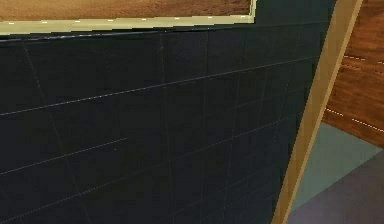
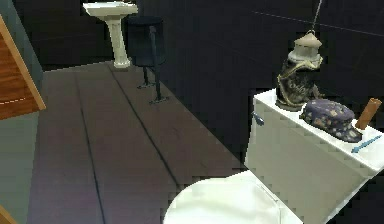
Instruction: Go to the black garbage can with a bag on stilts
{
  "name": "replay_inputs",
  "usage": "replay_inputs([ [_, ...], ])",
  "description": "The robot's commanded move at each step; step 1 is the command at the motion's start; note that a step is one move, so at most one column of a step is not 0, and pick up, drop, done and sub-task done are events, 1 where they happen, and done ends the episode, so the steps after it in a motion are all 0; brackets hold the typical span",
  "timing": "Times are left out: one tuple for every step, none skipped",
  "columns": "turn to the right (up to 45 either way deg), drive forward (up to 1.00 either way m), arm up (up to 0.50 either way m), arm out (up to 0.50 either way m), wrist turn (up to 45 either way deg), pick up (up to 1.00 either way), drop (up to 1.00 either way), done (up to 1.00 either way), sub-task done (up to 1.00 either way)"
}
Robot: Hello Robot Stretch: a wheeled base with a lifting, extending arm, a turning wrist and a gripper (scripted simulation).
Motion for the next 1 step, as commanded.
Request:
replay_inputs([
  [33.0,0.0,0.0,0.0,0.0,0.0,0.0,0.0,0.0],
])
